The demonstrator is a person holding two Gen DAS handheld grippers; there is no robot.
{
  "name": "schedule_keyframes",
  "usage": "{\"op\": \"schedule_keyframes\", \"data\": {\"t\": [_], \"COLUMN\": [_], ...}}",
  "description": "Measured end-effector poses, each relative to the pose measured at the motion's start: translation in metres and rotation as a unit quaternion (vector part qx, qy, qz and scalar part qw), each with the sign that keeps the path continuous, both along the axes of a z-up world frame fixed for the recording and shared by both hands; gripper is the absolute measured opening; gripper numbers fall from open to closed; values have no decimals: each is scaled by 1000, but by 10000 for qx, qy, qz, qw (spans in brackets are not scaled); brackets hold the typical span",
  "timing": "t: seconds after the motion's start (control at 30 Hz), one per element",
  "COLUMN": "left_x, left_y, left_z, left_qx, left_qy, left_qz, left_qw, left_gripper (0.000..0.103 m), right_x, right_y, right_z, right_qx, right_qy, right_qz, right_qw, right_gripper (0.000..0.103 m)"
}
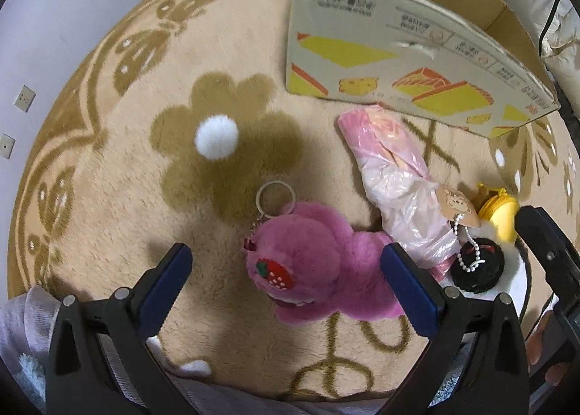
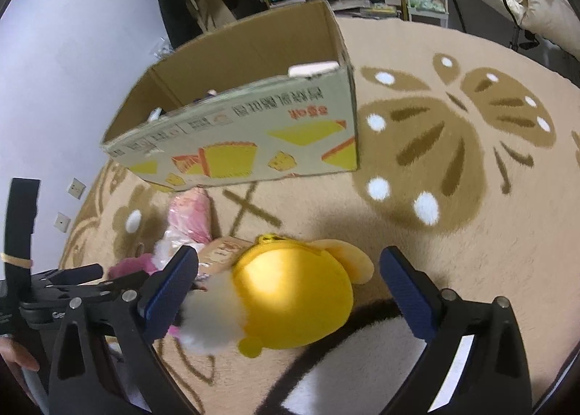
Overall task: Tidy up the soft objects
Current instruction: 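Grasp the pink strawberry plush with the left tool while the right tool grasps the yellow duck plush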
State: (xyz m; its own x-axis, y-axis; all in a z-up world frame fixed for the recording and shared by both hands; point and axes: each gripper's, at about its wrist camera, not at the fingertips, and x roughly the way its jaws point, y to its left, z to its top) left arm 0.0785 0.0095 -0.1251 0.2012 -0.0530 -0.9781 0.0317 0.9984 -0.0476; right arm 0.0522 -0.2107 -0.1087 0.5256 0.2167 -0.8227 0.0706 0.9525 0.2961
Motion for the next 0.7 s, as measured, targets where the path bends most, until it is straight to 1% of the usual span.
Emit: {"op": "schedule_keyframes", "data": {"t": [0.1, 0.37, 0.47, 0.6, 0.63, 0.7], "left_x": [2, 10, 14, 19, 19, 17], "left_y": [2, 9, 9, 11, 11, 9], "left_z": [-4, -23, -31, -33, -33, -31], "left_qx": [-156, -502, -485, -475, -478, -461], "left_qy": [69, 242, 262, 260, 258, 243], "left_qz": [100, 333, 318, 299, 305, 303], "left_qw": [9998, 9979, 9980, 9981, 9981, 9982], "left_gripper": [103, 103, 103, 103, 103, 102], "right_x": [3, 9, 9, 11, 11, 12], "right_y": [-1, -4, -5, -8, -9, -9], "right_z": [-7, -19, -22, -27, -27, -30], "right_qx": [-70, -9, 38, 66, 45, 62], "right_qy": [95, 270, 327, 431, 452, 512], "right_qz": [-63, -131, -145, -200, -219, -206], "right_qw": [9999, 9995, 9994, 9988, 9987, 9985], "right_gripper": [103, 103, 103, 103, 100, 98]}}
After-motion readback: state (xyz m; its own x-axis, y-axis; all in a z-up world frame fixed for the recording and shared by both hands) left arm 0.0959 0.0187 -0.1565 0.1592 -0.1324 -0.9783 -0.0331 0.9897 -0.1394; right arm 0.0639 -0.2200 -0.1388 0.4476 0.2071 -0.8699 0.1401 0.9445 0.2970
